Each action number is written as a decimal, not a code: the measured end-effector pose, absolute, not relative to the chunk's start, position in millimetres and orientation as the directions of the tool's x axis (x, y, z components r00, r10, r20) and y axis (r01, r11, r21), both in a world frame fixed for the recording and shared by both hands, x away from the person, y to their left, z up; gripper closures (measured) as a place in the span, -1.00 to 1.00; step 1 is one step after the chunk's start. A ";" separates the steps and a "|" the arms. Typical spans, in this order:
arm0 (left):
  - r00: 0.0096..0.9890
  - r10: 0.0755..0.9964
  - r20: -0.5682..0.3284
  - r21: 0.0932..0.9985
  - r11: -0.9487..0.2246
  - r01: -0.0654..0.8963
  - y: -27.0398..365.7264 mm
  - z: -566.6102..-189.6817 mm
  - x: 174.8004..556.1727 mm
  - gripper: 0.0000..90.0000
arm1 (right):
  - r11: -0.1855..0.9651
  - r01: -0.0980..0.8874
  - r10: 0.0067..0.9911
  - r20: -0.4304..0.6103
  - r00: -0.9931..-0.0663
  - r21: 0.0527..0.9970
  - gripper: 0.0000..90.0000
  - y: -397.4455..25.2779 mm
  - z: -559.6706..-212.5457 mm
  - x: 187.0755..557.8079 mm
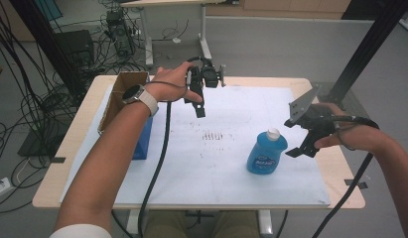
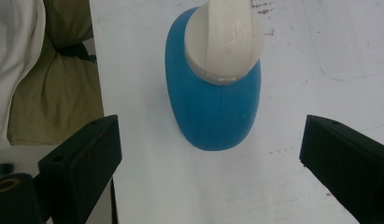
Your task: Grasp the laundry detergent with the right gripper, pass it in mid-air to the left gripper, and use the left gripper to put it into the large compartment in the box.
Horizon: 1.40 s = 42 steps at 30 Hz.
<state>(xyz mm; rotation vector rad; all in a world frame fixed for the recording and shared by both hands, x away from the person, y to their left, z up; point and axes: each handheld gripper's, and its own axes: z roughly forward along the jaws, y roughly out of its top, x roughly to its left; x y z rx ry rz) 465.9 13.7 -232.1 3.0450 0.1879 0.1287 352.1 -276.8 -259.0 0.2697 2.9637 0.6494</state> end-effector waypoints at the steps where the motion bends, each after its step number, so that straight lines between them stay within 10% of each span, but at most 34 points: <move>1: 0.989 0.127 0.078 0.093 -0.988 0.119 13.6 -232.1 465.9 -0.75 | 0.892 0.151 0.192 -0.054 -0.980 0.426 -0.88 -277.5 -260.1 352.1; 42: 0.985 0.150 0.081 0.081 -0.986 0.144 9.4 -235.7 461.9 -0.75 | 0.853 0.133 0.169 -0.025 -0.985 0.505 -0.86 -292.9 -290.4 358.4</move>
